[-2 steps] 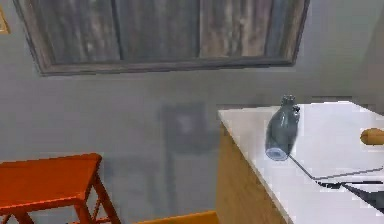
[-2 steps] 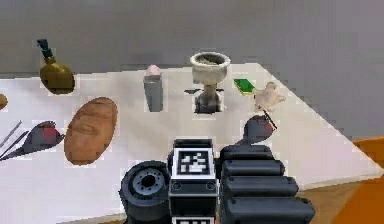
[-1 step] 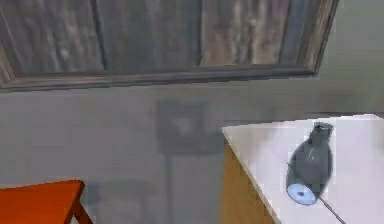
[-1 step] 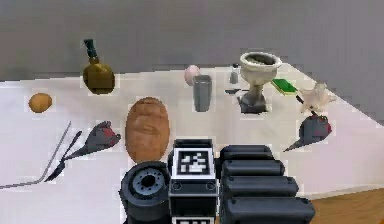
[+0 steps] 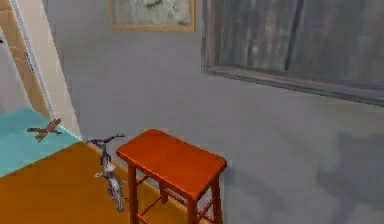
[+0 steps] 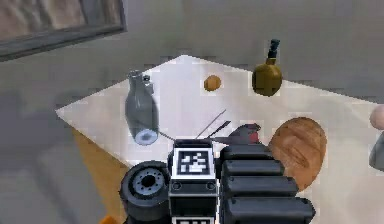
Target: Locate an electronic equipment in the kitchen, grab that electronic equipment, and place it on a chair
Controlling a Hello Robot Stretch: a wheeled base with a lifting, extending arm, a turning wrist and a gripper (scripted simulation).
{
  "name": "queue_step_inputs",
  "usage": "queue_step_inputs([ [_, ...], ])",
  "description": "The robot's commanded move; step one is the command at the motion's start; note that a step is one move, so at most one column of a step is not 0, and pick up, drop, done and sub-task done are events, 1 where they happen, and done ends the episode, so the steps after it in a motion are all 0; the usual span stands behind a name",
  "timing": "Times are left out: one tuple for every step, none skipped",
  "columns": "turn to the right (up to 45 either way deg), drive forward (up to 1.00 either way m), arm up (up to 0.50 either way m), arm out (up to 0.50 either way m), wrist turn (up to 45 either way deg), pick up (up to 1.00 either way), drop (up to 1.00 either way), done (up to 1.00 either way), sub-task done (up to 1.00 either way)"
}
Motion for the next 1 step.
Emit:
queue_step_inputs([
  [-45.0, 0.00, 0.00, 0.00, 0.0, 0.00, 0.00, 0.00, 0.00],
])
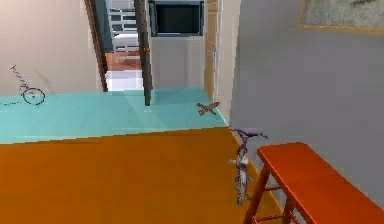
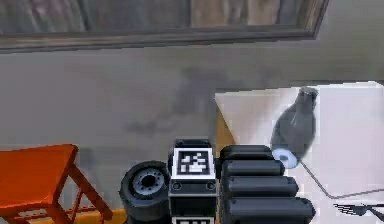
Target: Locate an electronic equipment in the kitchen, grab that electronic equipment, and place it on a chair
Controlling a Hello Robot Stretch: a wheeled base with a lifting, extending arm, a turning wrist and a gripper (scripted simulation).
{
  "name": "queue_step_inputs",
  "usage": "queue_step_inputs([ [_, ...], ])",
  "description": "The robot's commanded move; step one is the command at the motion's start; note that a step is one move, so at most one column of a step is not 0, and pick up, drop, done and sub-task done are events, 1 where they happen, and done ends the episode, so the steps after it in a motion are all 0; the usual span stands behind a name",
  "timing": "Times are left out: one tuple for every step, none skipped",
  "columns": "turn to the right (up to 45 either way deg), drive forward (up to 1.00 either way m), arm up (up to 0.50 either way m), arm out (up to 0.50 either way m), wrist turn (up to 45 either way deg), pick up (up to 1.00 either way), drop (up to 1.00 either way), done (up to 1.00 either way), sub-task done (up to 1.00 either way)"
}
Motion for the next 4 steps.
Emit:
queue_step_inputs([
  [-21.0, 0.00, 0.00, 0.00, 0.0, 0.00, 0.00, 0.00, 0.00],
  [0.0, 1.00, 0.00, 0.00, 0.0, 0.00, 0.00, 0.00, 0.00],
  [0.0, 1.00, 0.00, 0.00, 0.0, 0.00, 0.00, 0.00, 0.00],
  [-3.0, 0.00, 0.00, 0.00, 0.0, 0.00, 0.00, 0.00, 0.00],
])
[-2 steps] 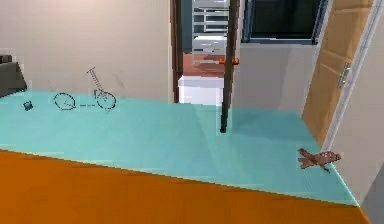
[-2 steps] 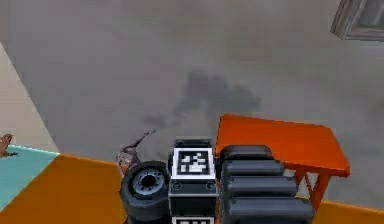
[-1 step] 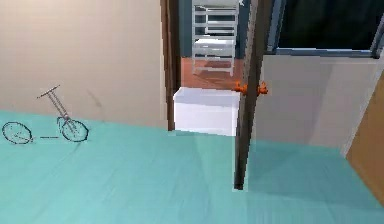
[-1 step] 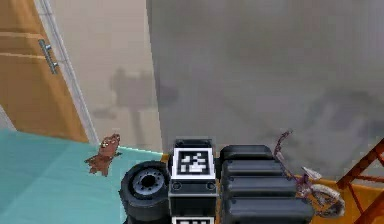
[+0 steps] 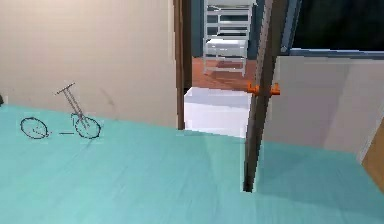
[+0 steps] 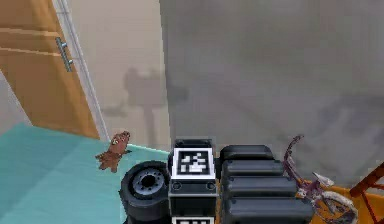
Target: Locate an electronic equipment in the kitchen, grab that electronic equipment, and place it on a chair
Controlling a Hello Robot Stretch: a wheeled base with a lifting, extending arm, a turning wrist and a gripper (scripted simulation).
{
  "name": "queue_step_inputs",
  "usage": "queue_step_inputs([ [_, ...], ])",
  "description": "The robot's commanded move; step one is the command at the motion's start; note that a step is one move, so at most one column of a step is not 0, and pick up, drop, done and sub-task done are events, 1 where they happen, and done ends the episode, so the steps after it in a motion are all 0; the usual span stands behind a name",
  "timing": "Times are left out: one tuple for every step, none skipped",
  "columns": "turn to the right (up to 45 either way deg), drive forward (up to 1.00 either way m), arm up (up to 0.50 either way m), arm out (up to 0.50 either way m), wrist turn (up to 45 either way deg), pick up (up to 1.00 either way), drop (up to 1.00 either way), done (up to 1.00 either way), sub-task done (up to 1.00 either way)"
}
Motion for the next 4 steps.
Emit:
queue_step_inputs([
  [0.0, 1.00, 0.00, 0.00, 0.0, 0.00, 0.00, 0.00, 0.00],
  [0.0, 0.40, 0.00, 0.00, 0.0, 0.00, 0.00, 0.00, 0.00],
  [15.0, 0.00, 0.00, 0.00, 0.0, 0.00, 0.00, 0.00, 0.00],
  [0.0, 1.00, 0.00, 0.00, 0.0, 0.00, 0.00, 0.00, 0.00],
])
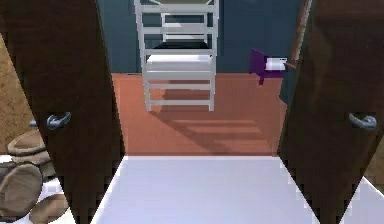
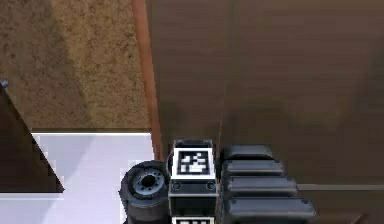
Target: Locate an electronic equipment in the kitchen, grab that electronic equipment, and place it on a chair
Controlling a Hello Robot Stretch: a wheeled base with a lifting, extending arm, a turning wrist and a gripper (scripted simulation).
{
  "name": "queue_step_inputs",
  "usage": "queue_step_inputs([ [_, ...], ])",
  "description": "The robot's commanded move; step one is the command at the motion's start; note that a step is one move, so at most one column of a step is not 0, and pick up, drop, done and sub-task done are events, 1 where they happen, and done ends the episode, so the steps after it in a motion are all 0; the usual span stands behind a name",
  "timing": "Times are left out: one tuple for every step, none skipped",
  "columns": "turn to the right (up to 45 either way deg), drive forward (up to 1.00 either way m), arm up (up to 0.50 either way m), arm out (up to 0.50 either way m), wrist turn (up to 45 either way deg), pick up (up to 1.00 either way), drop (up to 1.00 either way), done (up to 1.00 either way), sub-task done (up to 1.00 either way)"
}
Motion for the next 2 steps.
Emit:
queue_step_inputs([
  [12.0, 0.00, 0.00, 0.00, 0.0, 0.00, 0.00, 0.00, 0.00],
  [0.0, 0.15, 0.00, 0.00, 0.0, 0.00, 0.00, 0.00, 0.00],
])
